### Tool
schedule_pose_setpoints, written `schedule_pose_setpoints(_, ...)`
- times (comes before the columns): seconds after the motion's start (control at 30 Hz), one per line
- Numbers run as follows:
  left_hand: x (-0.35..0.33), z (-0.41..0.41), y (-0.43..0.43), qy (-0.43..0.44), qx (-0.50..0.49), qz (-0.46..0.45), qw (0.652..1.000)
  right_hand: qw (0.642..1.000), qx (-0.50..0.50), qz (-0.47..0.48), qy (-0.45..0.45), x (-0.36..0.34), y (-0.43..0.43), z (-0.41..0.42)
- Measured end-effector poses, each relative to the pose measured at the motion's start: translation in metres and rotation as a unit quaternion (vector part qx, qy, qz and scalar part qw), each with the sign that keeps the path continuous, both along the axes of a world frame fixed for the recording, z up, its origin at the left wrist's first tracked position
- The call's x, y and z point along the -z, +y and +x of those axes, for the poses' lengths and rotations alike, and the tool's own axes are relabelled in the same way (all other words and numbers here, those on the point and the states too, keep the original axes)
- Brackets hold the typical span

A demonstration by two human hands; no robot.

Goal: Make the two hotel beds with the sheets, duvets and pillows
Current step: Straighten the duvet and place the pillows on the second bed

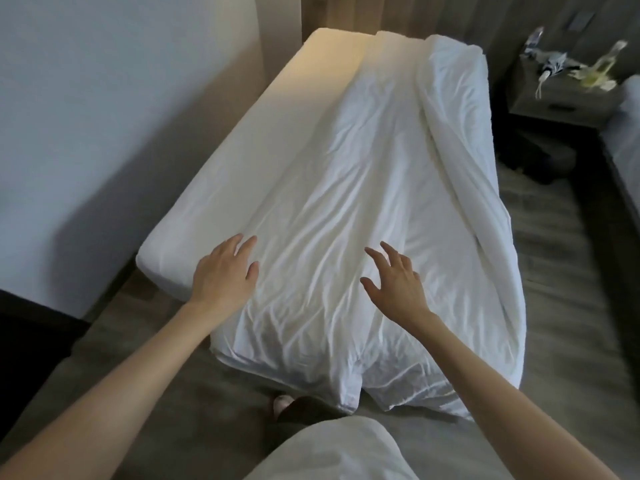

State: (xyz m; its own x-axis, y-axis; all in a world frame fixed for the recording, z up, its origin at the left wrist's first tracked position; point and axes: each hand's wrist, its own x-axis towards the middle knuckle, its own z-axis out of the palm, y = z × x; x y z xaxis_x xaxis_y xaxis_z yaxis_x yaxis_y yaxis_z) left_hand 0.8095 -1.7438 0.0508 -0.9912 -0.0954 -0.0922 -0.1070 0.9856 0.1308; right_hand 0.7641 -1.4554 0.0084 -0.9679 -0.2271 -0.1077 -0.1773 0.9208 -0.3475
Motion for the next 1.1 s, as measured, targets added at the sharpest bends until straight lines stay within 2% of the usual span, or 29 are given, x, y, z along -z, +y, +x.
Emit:
schedule_pose_setpoints(0.13,0.019,-0.037,-0.043,-0.025,0.011,0.028,0.999,0.992,0.093,-0.008,-0.083,0.022,-0.017,-0.022)
schedule_pose_setpoints(0.23,0.045,-0.067,-0.065,-0.048,0.008,0.116,0.992,0.981,0.15,-0.01,-0.123,0.039,-0.024,-0.028)
schedule_pose_setpoints(0.43,0.1,-0.131,-0.085,-0.066,-0.009,0.202,0.977,0.939,0.282,-0.034,-0.196,0.076,-0.044,-0.032)
schedule_pose_setpoints(0.57,0.141,-0.172,-0.092,-0.111,-0.034,0.217,0.969,0.915,0.34,-0.047,-0.211,0.108,-0.056,-0.041)
schedule_pose_setpoints(0.7,0.183,-0.22,-0.087,-0.179,-0.148,0.259,0.938,0.897,0.379,-0.043,-0.223,0.152,-0.051,-0.055)
schedule_pose_setpoints(0.9,0.269,-0.264,-0.086,-0.249,-0.202,0.24,0.916,0.859,0.452,-0.09,-0.222,0.222,-0.042,-0.08)
schedule_pose_setpoints(1.0,0.301,-0.268,-0.084,-0.214,-0.237,0.208,0.925,0.837,0.496,-0.078,-0.217,0.247,-0.044,-0.095)
schedule_pose_setpoints(1.1,0.316,-0.268,-0.084,-0.11,-0.247,0.189,0.944,0.827,0.523,-0.07,-0.191,0.259,-0.038,-0.104)
